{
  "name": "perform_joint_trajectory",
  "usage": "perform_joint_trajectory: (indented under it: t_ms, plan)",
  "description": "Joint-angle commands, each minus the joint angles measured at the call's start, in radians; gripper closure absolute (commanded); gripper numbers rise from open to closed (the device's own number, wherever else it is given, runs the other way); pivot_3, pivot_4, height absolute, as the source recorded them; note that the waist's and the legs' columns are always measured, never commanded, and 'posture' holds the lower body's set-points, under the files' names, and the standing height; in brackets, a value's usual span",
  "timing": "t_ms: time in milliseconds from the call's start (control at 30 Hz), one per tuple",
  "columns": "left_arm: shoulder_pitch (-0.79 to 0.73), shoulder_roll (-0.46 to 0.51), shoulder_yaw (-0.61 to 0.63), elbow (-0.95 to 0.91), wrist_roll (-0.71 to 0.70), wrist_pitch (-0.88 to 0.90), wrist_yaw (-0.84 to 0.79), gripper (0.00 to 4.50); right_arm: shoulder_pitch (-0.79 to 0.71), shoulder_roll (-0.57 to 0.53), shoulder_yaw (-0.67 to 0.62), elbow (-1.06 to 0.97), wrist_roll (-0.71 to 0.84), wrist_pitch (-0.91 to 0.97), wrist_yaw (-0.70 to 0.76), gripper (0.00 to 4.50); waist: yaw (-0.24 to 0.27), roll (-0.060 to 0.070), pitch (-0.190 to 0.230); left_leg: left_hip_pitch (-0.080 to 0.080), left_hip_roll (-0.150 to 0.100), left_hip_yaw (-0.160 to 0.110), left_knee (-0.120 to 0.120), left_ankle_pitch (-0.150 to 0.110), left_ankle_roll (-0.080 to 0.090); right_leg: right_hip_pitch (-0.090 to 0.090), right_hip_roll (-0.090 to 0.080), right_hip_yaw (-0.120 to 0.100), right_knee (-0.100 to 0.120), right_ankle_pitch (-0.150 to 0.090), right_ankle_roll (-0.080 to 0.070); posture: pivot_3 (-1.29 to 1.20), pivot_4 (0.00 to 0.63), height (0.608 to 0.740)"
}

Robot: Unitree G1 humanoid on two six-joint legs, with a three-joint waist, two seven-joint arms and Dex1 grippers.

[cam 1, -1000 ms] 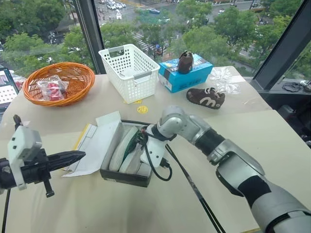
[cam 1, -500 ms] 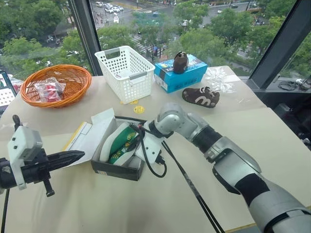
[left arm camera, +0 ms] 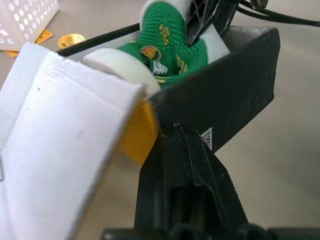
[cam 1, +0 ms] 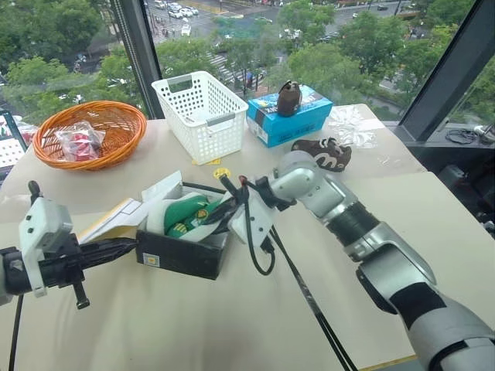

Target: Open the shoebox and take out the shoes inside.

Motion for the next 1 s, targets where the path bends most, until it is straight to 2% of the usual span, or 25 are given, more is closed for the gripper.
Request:
perform_joint_trajectory:
  t_ms: [33,100,167,333,567,1000]
  plan:
    - [-0.022,0.022,-0.001,0.01,0.006,-0.021,-0.011,4.5,-0.025,-0.04,-0.008,-0.006,-0.157,-0.113,-0.106,4.12,0.0,0.0,0.0,0.0,0.0,0.0,0.0,0.0,0.0,0.0,0.0,0.0,0.0,0.0,0.0,0.0,0.15,0.731]
    - [-0.03,0.025,-0.005,0.015,0.009,-0.019,-0.017,4.5,-0.032,-0.067,0.014,0.025,-0.3,-0.2,-0.196,4.12,0.002,0.0,0.0,0.0,0.0,0.0,0.0,0.0,0.0,0.0,0.0,0.0,0.0,-0.003,0.005,0.0,0.15,0.731]
    - [-0.035,0.027,-0.007,0.019,0.011,-0.019,-0.024,4.5,-0.028,-0.074,0.024,0.034,-0.337,-0.23,-0.23,4.12,0.002,0.0,0.0,0.0,0.0,0.0,0.0,0.0,0.0,0.0,0.0,0.0,0.001,-0.004,0.006,0.0,0.15,0.731]
    - [-0.048,0.031,-0.015,0.027,0.016,-0.018,-0.031,4.5,-0.049,-0.097,0.045,0.042,-0.616,-0.294,-0.462,4.12,-0.006,-0.001,0.0,0.0,0.0,0.001,0.0,0.001,-0.002,-0.001,0.001,0.001,0.001,-0.003,0.005,0.0,0.15,0.731]
    - [-0.048,0.035,-0.007,0.028,0.016,-0.012,-0.039,4.5,-0.014,-0.108,0.01,-0.059,-0.732,-0.264,-0.634,4.12,-0.006,-0.001,0.0,0.0,0.0,0.001,0.0,0.002,-0.004,-0.001,0.001,0.001,0.002,-0.003,0.005,0.0,0.15,0.731]
    - [-0.071,0.052,-0.025,0.053,0.017,-0.014,-0.056,4.5,0.002,-0.165,-0.019,-0.188,-0.855,-0.188,-0.799,4.12,-0.007,-0.001,0.0,0.0,0.0,0.001,0.0,0.001,-0.002,-0.002,0.001,0.002,0.002,-0.004,0.005,0.0,0.15,0.731]
